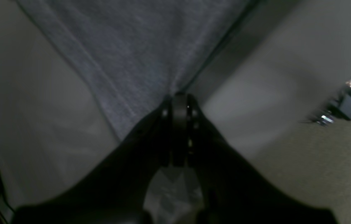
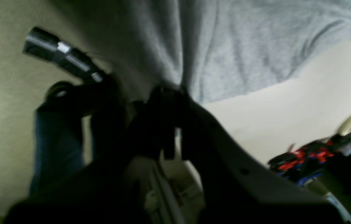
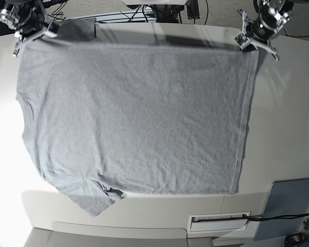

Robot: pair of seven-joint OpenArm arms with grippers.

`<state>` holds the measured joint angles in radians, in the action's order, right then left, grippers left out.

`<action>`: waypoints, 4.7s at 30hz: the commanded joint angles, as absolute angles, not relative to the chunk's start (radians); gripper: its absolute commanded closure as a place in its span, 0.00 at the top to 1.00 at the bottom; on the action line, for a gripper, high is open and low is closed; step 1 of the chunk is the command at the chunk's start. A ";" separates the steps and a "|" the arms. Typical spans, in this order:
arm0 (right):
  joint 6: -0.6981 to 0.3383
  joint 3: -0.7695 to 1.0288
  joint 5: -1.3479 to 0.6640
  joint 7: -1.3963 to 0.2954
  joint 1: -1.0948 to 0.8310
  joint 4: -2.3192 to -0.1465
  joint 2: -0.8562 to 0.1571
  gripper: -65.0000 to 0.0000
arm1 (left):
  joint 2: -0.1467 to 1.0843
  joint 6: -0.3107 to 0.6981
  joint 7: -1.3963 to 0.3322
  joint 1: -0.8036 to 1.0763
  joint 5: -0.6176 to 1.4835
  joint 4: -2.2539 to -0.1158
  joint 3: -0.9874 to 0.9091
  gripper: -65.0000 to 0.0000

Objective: Fold the T-shirt properly
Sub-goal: 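Lift the shoulder corners and drag the shirt toward the robot, then lower the shirt and regrasp the shoulder edge with both grippers, then pull the held shoulder edge further toward the robot with both grippers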

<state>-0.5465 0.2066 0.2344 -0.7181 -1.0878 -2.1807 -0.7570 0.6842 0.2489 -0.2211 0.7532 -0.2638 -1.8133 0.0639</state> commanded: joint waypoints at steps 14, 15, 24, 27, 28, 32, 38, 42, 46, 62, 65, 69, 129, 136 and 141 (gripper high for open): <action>-0.474 0.218 0.251 -0.713 -1.082 -2.207 -0.742 0.00 | 0.685 0.340 -0.305 0.834 -0.249 -1.822 -0.014 0.00; -0.448 0.218 0.264 -0.710 -1.062 -2.207 -0.742 0.00 | 0.684 0.336 -0.299 0.833 -0.245 -1.826 -0.031 0.00; -0.385 0.217 0.278 -0.662 -0.840 -2.173 -0.742 0.00 | 0.676 0.277 -0.279 0.767 -0.191 -1.848 -0.107 0.00; -0.385 0.211 0.224 -0.634 -0.765 -2.107 -0.742 0.00 | 0.676 0.282 -0.280 0.707 -0.133 -1.842 -0.107 0.00; -0.385 0.204 0.215 -0.627 -0.739 -2.081 -0.742 0.00 | 0.676 0.286 -0.280 0.680 -0.117 -1.836 -0.107 0.00; -0.386 0.137 0.219 -0.609 -0.632 -1.991 -0.742 0.00 | 0.672 0.289 -0.281 0.584 -0.075 -1.792 -0.107 0.00; -0.384 -0.025 0.286 -0.606 -0.450 -1.901 -0.742 0.00 | 0.631 0.358 -0.281 0.488 -0.062 -1.760 -0.107 0.00; -0.384 -0.099 0.289 -0.620 -0.351 -1.862 -0.742 0.00 | 0.597 0.364 -0.281 0.436 -0.047 -1.736 -0.099 0.00; -0.384 -0.119 0.288 -0.618 -0.294 -1.851 -0.742 0.00 | 0.596 0.359 -0.292 0.380 -0.051 -1.698 -0.037 0.00; -0.385 -0.119 0.285 -0.594 -0.263 -1.850 -0.742 0.00 | 0.596 0.225 -0.352 0.243 -0.082 -1.625 0.033 0.00; -0.385 -0.119 0.285 -0.595 -0.263 -1.850 -0.742 0.00 | 0.596 0.233 -0.352 0.237 -0.081 -1.625 0.033 0.00; -0.384 -0.119 0.285 -0.598 -0.263 -1.850 -0.742 0.00 | 0.596 0.224 -0.352 0.216 -0.081 -1.625 0.033 0.00; -0.099 -0.103 0.136 -0.690 -0.445 -1.662 -0.546 0.00 | 0.530 0.111 -0.477 0.304 0.271 -1.462 0.029 0.00; -0.023 -0.103 0.219 -0.677 -0.619 -1.734 -0.546 0.00 | 0.530 0.101 -0.455 0.449 0.265 -1.492 0.029 0.00; 0.036 -0.103 0.302 -0.668 -0.736 -1.758 -0.546 0.00 | 0.530 0.101 -0.451 0.554 0.264 -1.496 0.029 0.00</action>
<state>0.0669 -0.1013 0.3344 -0.6216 -0.7166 -1.7630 -0.5381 0.5331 0.0525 -0.1074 0.4919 0.2729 -1.5414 0.0109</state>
